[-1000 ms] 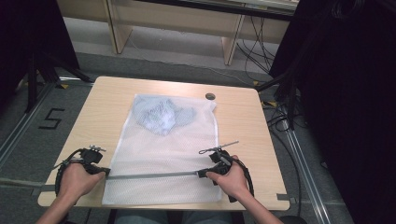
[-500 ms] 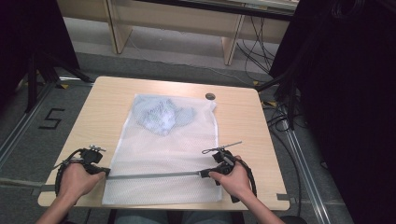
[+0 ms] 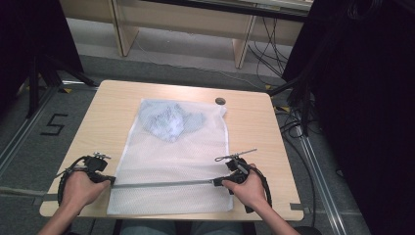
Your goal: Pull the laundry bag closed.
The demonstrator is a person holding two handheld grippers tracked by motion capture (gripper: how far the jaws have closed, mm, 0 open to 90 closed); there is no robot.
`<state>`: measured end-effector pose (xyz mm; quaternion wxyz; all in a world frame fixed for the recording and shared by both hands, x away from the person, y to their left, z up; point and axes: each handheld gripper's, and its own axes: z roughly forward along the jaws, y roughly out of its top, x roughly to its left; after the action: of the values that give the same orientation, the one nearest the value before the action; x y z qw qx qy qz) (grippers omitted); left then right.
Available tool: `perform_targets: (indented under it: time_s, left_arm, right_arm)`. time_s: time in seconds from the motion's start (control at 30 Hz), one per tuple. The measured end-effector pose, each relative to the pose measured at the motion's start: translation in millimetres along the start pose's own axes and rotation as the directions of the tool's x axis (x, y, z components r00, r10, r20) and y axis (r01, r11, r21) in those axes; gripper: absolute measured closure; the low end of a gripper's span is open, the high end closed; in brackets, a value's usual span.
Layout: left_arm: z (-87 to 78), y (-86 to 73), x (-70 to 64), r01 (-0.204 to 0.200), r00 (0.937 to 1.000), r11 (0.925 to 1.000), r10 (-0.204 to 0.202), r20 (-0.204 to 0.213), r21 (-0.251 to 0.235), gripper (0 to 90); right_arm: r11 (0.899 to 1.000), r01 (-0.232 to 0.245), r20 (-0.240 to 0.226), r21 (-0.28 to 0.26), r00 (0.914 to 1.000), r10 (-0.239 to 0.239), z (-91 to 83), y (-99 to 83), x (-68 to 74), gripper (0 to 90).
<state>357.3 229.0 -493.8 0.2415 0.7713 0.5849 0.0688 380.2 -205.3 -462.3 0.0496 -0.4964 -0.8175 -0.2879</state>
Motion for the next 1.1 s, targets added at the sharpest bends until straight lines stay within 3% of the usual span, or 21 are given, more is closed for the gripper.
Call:
perform_targets:
  time_s: [0.23,0.27,0.33,0.57,0.8,0.87,1.0,1.1]
  left_arm:
    - [0.3,0.1,-0.5,0.002,1.0000,1.0000,-0.002,0.001,-0.004,89.9]
    - [-1.3,1.0,-0.4,-0.002,1.0000,0.9998,0.002,-0.002,0.019,90.0]
    - [-1.2,0.9,-0.4,-0.001,1.0000,0.9998,0.001,-0.001,0.018,90.0]
    - [0.0,0.2,-0.5,0.003,1.0000,1.0000,-0.003,0.001,0.001,90.0]
    - [0.3,0.0,-0.4,0.006,1.0000,1.0000,-0.006,0.002,-0.004,90.0]
    - [-1.5,0.8,1.0,-0.009,1.0000,0.9996,0.009,0.003,0.026,90.0]
    - [-1.5,0.9,1.0,-0.009,1.0000,0.9996,0.009,0.003,0.027,90.0]
    - [-1.5,0.9,1.0,-0.008,1.0000,0.9996,0.008,0.003,0.027,89.9]
  right_arm:
    - [1.000,-0.007,0.001,-0.003,1.0000,0.007,-1.9,-0.5,-2.0,86.8]
    - [1.000,-0.023,-0.003,0.007,0.9997,0.023,-2.7,-0.6,-2.3,86.8]
    - [0.999,-0.041,-0.015,0.002,0.9991,0.041,-3.2,-1.2,-1.6,86.8]
    - [1.000,-0.017,0.009,-0.009,0.9998,0.017,-5.5,-2.5,-7.1,86.8]
    - [0.999,-0.040,-0.016,-0.003,0.9991,0.040,-7.6,-2.3,-8.2,86.8]
    - [0.999,-0.042,-0.016,-0.003,0.9990,0.042,-8.1,-2.2,-8.7,86.8]
    - [0.999,-0.032,-0.001,-0.011,0.9995,0.032,-8.8,-2.1,-11.3,86.8]
    - [0.999,-0.031,-0.016,-0.009,0.9994,0.031,-9.9,-1.9,-14.2,86.8]
